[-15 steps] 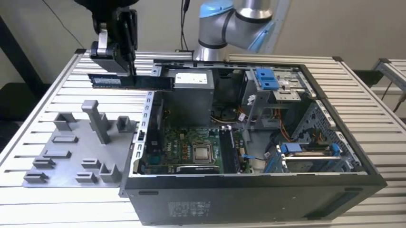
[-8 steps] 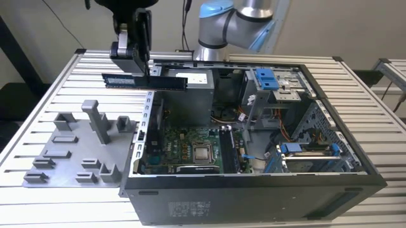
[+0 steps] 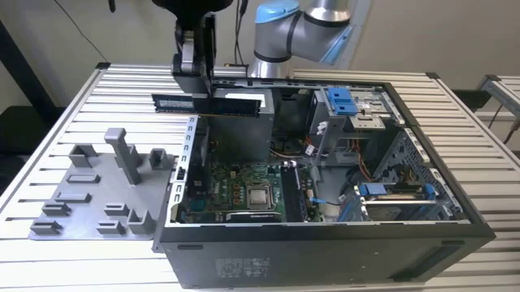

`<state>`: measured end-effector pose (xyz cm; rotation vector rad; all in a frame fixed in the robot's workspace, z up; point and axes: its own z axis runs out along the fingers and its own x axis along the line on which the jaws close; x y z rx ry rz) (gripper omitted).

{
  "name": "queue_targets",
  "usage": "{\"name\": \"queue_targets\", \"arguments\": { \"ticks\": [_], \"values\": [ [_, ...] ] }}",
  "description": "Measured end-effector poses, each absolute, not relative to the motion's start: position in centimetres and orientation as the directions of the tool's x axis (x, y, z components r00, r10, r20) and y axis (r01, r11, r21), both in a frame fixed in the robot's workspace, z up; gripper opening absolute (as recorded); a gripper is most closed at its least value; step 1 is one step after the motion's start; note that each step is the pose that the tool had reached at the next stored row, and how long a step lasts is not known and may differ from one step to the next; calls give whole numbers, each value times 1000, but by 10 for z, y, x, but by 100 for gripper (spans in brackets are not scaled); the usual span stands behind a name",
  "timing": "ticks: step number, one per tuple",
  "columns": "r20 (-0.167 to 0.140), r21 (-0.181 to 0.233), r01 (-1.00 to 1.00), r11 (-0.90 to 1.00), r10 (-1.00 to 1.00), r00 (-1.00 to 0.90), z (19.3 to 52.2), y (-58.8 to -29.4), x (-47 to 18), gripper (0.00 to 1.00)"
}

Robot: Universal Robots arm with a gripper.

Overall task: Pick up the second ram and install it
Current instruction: 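Pick up the second ram and move it above second insertion slot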

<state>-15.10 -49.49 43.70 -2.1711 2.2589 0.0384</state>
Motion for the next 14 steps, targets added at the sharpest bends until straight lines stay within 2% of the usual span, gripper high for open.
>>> {"name": "queue_targets", "arguments": {
  "ticks": [14],
  "values": [
    [-23,21,-999,40,-999,-40,437,-495,-107,14]
  ]
}}
